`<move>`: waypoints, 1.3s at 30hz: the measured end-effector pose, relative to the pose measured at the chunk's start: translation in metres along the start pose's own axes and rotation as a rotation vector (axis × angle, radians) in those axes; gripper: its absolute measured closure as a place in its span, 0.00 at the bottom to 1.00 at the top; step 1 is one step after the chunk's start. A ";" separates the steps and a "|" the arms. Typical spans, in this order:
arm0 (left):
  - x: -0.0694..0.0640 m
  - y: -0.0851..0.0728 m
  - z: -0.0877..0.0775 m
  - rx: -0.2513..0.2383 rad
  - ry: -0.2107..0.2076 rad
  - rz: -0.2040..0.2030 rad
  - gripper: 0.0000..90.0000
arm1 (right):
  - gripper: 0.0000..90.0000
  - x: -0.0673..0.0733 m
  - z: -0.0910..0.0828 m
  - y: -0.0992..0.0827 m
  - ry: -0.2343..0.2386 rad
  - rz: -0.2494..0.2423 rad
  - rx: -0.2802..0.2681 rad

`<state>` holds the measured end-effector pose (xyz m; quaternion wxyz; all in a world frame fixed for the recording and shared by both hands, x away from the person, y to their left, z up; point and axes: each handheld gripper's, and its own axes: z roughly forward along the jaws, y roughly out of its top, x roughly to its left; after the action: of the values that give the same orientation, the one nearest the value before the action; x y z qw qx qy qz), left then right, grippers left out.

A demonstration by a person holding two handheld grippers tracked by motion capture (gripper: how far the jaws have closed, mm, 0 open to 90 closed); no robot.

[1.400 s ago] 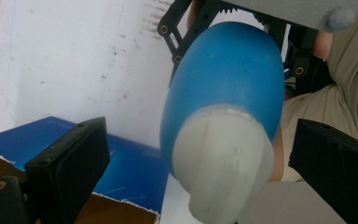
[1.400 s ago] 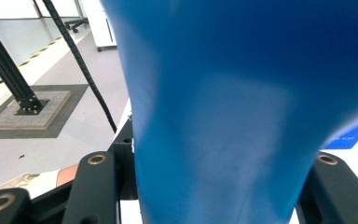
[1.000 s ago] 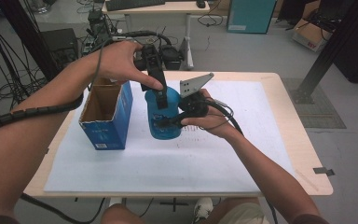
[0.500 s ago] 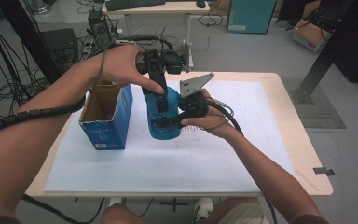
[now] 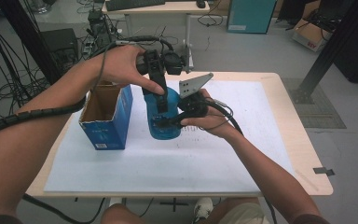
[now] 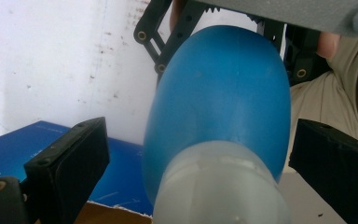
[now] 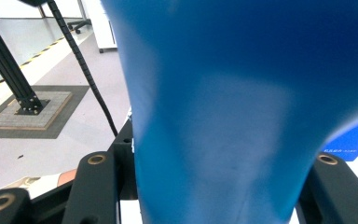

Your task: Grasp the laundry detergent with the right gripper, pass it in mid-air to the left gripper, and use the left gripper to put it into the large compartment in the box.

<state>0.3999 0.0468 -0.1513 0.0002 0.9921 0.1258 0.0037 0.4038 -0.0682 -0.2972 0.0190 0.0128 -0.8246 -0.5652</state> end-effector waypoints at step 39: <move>0.001 -0.002 0.003 0.033 0.008 0.000 0.06 | 0.50 -0.003 0.004 0.003 0.002 -0.008 -0.004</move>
<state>0.4006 0.0494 -0.1540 -0.0166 0.9919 0.1258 0.0058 0.4061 -0.0629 -0.2959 0.0173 0.0166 -0.8236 -0.5667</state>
